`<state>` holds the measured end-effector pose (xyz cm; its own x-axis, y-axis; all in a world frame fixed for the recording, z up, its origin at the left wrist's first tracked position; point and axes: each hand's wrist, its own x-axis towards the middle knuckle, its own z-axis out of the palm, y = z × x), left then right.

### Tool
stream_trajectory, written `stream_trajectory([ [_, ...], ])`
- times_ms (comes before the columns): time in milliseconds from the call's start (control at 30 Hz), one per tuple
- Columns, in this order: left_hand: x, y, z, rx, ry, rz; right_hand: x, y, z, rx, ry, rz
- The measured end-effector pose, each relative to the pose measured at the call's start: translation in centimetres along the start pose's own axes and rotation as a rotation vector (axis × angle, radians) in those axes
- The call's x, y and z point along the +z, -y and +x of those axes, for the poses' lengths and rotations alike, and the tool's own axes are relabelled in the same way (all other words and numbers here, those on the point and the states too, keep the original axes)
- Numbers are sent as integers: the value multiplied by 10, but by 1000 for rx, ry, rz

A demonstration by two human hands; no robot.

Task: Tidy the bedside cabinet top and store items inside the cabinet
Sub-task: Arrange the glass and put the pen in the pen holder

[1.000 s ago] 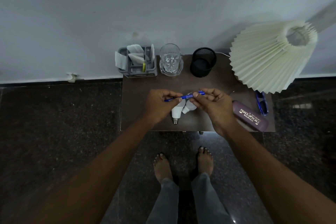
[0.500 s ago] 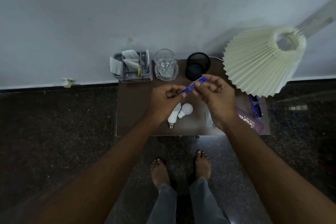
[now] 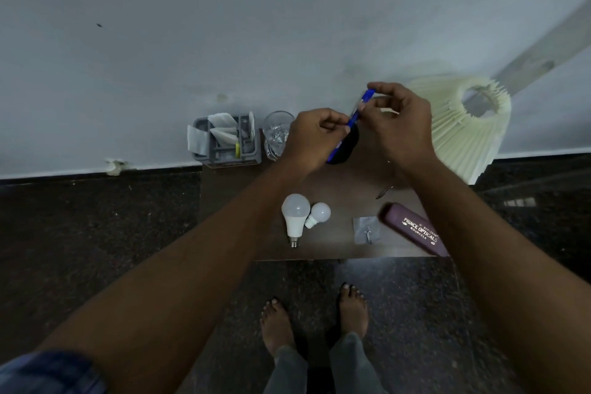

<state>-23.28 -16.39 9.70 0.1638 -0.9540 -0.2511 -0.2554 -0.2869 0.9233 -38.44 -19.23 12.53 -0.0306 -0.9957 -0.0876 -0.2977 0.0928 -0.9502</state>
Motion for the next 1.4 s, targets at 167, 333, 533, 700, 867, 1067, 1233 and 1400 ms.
stream_trajectory([
  [167, 3, -2, 18, -21, -11, 44, 6, 1, 17, -92, 20, -162],
  [333, 9, 5, 27, -74, -13, 50, 16, -7, 21, -104, 30, -183],
  [533, 19, 18, 24, -171, 9, 23, 32, -29, 20, -107, 25, -268],
  [700, 25, 24, 16, -207, -27, -17, 47, -45, 20, -115, 51, -347],
  [867, 26, 25, 14, -261, -62, -21, 58, -55, 25, -85, 56, -408],
  [1067, 23, 24, 8, -305, -167, -101, 65, -60, 28, -60, 90, -463],
  [1233, 20, 29, -2, -303, -208, -185, 63, -55, 15, -102, 78, -454],
  [1400, 14, 28, -18, -274, -188, -226, 60, -50, -14, -77, 20, -303],
])
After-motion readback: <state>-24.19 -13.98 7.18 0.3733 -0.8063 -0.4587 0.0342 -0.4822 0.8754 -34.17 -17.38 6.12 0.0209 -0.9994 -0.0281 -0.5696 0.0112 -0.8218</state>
